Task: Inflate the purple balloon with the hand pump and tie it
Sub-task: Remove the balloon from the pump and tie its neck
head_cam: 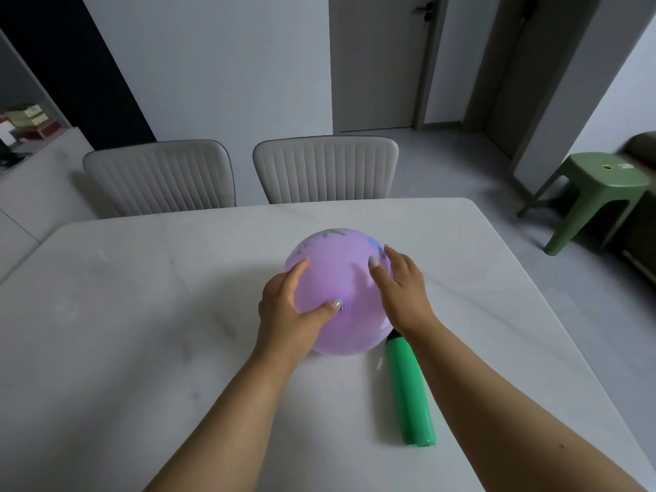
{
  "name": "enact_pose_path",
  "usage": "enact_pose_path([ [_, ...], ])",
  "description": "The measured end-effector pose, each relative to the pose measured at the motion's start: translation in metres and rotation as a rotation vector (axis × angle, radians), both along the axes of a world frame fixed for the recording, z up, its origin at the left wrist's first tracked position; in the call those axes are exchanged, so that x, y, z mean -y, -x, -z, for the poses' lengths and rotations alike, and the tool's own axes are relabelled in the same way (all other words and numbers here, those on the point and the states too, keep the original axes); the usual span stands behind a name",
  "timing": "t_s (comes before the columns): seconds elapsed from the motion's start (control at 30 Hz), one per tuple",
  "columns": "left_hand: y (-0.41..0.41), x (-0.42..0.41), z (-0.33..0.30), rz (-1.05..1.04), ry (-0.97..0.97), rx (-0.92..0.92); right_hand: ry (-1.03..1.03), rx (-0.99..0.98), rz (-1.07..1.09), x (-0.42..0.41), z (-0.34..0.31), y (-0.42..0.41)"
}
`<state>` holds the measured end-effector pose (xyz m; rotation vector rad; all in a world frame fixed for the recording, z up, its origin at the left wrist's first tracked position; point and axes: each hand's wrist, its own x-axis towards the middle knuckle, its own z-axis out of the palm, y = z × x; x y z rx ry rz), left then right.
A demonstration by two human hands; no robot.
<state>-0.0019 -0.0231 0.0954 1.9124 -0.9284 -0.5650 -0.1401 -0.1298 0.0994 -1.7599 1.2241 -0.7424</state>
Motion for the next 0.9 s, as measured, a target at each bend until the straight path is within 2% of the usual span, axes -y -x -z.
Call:
enact_pose_path([
  [0.2,0.004,-0.010,0.003,-0.099,0.046,-0.046,0.013,0.072,0.000,-0.005,0.006,0.007],
  [0.37,-0.003,-0.005,0.005,-0.185,-0.108,-0.054,-0.039,0.097,0.053,-0.006,0.008,0.007],
  [0.53,-0.010,-0.004,0.012,-0.199,-0.202,0.038,-0.014,0.157,0.039,-0.017,0.002,0.008],
  [0.7,0.003,-0.013,0.010,-0.288,-0.123,0.057,0.051,0.204,0.047,-0.028,0.011,0.014],
  [0.8,0.010,-0.020,0.010,-0.283,-0.064,0.129,0.121,0.193,0.056,-0.037,0.013,0.020],
  [0.9,0.011,-0.022,0.012,-0.306,0.002,0.071,0.168,0.197,0.079,-0.040,0.018,0.023],
])
